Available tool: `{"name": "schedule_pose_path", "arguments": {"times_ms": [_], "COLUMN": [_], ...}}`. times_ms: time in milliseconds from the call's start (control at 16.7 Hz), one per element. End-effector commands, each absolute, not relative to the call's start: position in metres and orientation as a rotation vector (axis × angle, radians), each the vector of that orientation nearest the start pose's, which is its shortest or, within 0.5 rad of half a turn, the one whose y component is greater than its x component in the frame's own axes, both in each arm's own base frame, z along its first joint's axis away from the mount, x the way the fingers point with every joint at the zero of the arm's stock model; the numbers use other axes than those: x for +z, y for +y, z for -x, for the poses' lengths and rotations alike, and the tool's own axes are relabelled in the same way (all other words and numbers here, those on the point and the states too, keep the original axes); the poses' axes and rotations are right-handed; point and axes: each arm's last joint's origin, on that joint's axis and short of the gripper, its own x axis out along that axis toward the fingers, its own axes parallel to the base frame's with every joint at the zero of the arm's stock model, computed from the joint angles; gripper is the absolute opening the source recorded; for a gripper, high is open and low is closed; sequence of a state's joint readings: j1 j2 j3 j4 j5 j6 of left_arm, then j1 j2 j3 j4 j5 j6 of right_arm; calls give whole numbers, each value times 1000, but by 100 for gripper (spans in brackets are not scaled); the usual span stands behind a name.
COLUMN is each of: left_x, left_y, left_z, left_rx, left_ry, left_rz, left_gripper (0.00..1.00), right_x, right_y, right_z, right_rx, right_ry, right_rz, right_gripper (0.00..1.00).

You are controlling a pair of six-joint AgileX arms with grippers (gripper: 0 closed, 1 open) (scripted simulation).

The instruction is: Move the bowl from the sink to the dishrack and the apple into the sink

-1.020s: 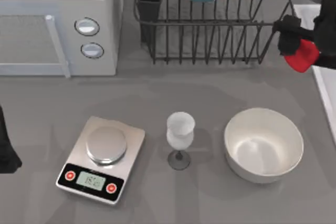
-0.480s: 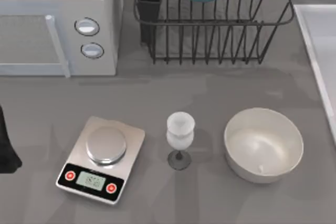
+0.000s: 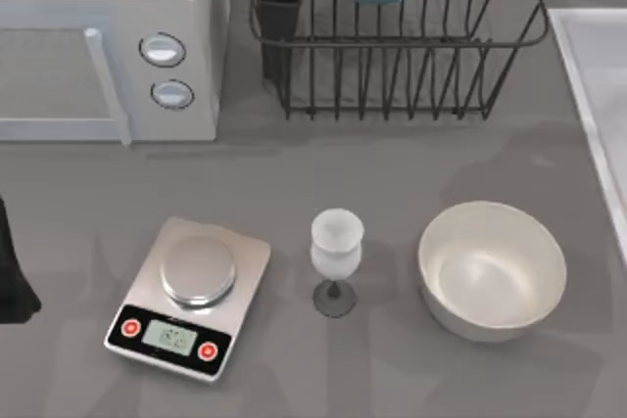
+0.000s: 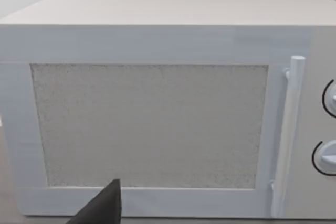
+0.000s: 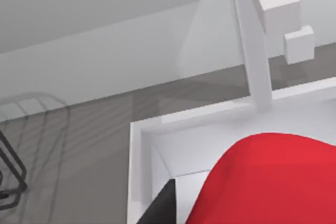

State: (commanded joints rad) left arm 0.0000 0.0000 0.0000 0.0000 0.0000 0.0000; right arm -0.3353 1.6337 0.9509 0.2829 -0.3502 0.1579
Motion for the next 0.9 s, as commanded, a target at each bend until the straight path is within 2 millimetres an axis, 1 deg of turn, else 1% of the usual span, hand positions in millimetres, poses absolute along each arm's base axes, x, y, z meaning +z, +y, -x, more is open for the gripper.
{"name": "schedule_pose_path", "arguments": {"times_ms": [300, 480, 720, 900], "left_x": [160, 160, 160, 160], "left_y": [-1, -1, -1, -1], "left_z": [-106, -106, -106, -106], "left_rx": [0, 0, 0, 0], "left_ry": [0, 0, 0, 0], "left_rz": [0, 0, 0, 0], "left_gripper": [100, 100, 100, 100], "right_x": [215, 212, 210, 209], "right_y": [-128, -138, -137, -136], "right_z": [-324, -306, -280, -267], "right_rx": [5, 1, 2, -10], "right_ry": [234, 137, 31, 0], "right_rz": [-166, -101, -23, 0], "right_gripper": [0, 0, 0, 0]}}
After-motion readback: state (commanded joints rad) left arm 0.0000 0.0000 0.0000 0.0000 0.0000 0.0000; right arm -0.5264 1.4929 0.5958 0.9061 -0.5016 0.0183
